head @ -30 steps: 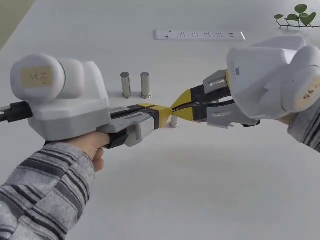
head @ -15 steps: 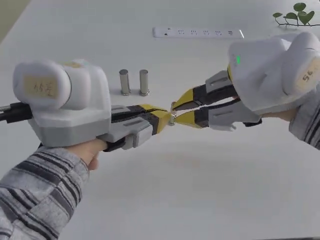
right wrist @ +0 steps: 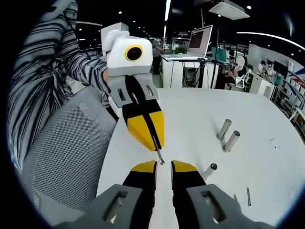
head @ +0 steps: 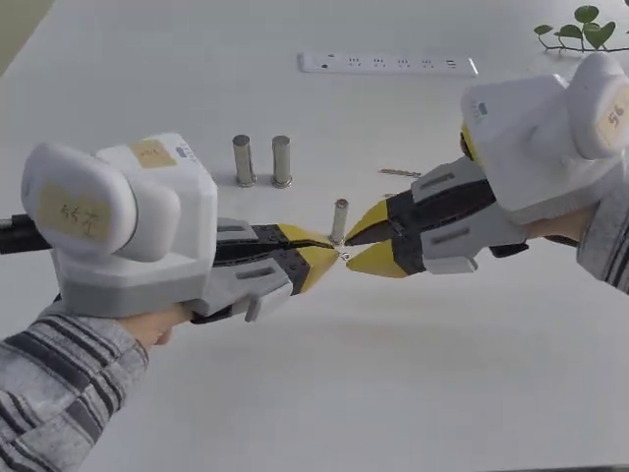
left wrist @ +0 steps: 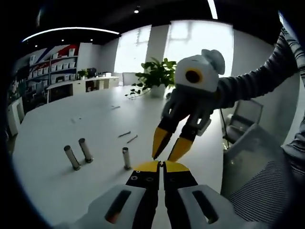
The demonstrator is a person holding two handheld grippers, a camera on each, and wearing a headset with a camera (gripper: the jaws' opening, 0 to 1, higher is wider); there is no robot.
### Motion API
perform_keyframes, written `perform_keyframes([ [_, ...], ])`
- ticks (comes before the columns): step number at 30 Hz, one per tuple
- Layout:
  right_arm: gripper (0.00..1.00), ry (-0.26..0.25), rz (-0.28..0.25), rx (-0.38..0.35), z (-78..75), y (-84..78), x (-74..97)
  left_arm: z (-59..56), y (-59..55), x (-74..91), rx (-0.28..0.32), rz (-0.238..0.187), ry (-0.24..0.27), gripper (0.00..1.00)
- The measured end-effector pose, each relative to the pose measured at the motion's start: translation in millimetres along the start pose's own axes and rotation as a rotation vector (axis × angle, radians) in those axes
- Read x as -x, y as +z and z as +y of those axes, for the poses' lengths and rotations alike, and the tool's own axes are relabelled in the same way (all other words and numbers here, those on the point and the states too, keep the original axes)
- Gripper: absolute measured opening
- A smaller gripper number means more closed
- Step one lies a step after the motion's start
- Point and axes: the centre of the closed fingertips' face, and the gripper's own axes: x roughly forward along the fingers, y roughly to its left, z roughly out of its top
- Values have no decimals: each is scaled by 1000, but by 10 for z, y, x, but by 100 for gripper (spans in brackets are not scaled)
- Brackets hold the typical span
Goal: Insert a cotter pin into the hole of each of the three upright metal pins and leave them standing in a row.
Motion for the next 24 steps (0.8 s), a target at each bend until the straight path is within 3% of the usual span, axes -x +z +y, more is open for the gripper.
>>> perform_keyframes([
  [9, 3, 65, -5, -35, 147, -23, -34, -82, 17, -27, -53, -10, -51, 0],
  [15, 0, 79, 2, -32, 201, -22, -51, -119, -16, -24, -60, -5, -64, 0],
  [24, 0, 65, 36, 53, 218, -8, -38, -114, -52, -12, -40, -3, -52, 0],
])
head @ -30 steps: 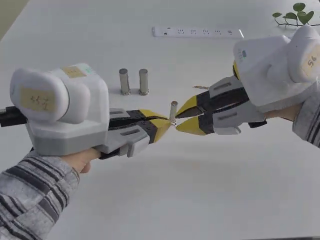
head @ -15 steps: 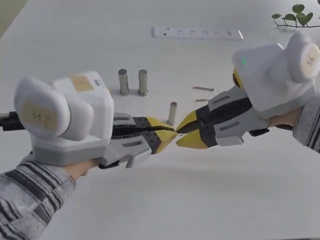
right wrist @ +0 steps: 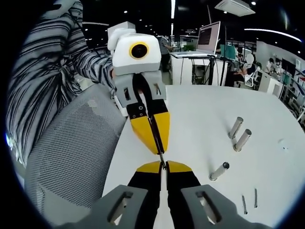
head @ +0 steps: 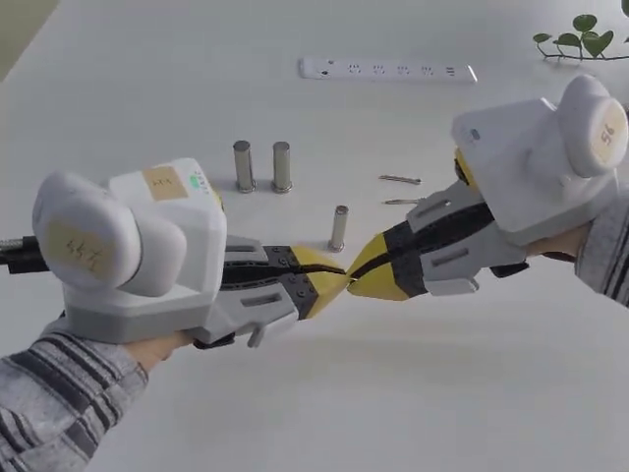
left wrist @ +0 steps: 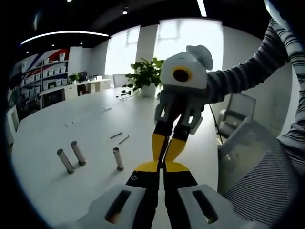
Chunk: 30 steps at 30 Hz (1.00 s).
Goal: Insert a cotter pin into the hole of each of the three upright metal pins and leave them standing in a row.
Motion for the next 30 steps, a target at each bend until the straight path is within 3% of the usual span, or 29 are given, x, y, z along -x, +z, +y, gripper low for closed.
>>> perform_keyframes([
  [11, 0, 1, 73, 121, -2, -41, -7, 1, -28, -5, -9, 3, 22, 0],
  [17, 0, -4, 101, 148, -62, -85, 22, 36, -19, -30, -1, 2, 38, 1],
  [22, 0, -39, 165, 158, -177, -177, 69, 156, -24, -45, -9, 0, 101, 14],
  [30, 0, -127, 271, 139, -439, -349, 156, 363, -23, -67, -14, -11, 207, 21],
])
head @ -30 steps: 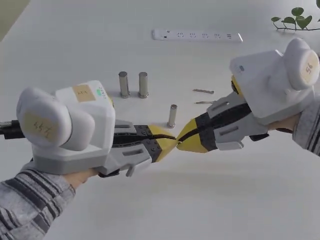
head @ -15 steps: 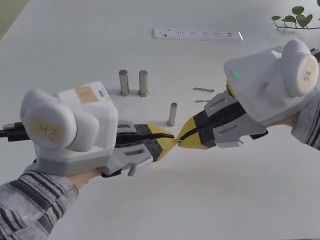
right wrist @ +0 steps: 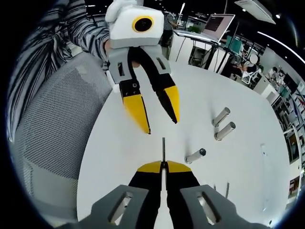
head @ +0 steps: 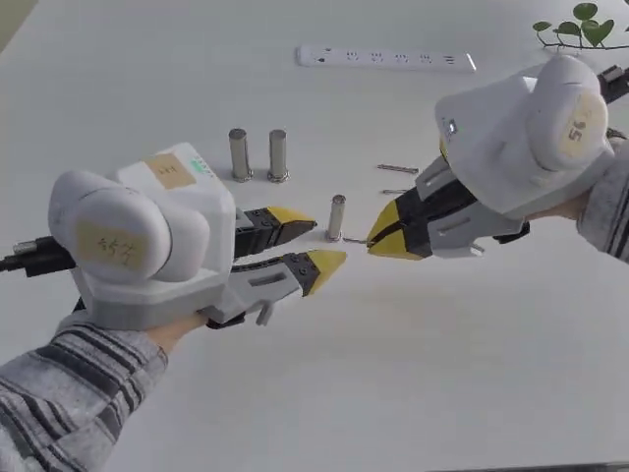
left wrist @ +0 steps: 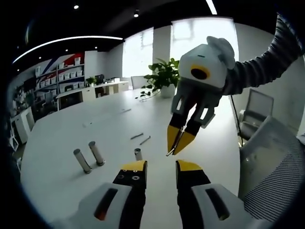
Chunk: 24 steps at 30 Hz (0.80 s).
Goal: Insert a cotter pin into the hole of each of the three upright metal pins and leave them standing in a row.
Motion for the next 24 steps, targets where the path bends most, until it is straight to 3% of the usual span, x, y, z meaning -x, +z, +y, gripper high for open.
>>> perform_keyframes([
  [6, 0, -32, 50, -36, -148, -120, -23, 102, -18, -98, 7, -11, 67, 24],
  [10, 0, -43, 73, -53, -235, -183, -44, 155, -58, -182, -22, 11, 108, 26],
  [14, 0, -57, 99, -67, -364, -280, -91, 228, -88, -251, 9, 5, 152, 27],
  [18, 0, -64, 111, -69, -436, -328, -123, 312, -173, -325, 36, 27, 203, 28],
  [24, 0, -81, 129, -61, -531, -372, -156, 380, -253, -437, 38, 53, 234, 28],
])
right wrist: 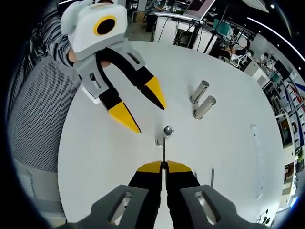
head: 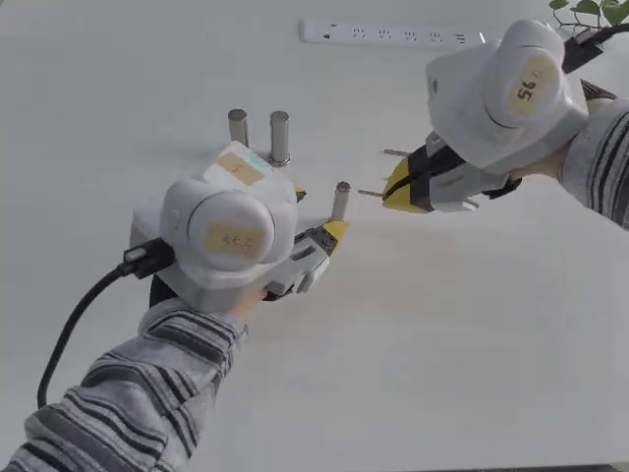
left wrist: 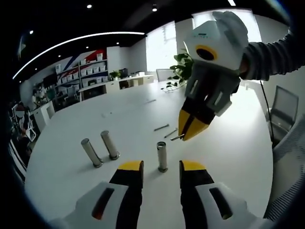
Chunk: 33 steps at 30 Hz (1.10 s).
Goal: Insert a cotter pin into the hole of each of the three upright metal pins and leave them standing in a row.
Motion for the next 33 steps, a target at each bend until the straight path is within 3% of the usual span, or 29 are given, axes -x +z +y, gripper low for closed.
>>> perform_keyframes([
  [6, 0, 10, 4, -9, -37, -14, -49, -9, -46, -135, 23, 23, 13, 26],
  [9, 0, 16, 4, -13, -48, -17, -77, -21, -33, -194, 62, 17, 7, 24],
  [20, 0, 29, 5, -7, -37, 3, -91, -67, -73, -384, 50, 38, -4, 16],
  [23, 0, 30, 5, -7, -40, 7, -92, -62, -108, -396, 76, 49, -3, 12],
  [33, 0, 32, 5, 2, -25, 15, -81, -28, -162, -427, 54, 65, 16, 6],
])
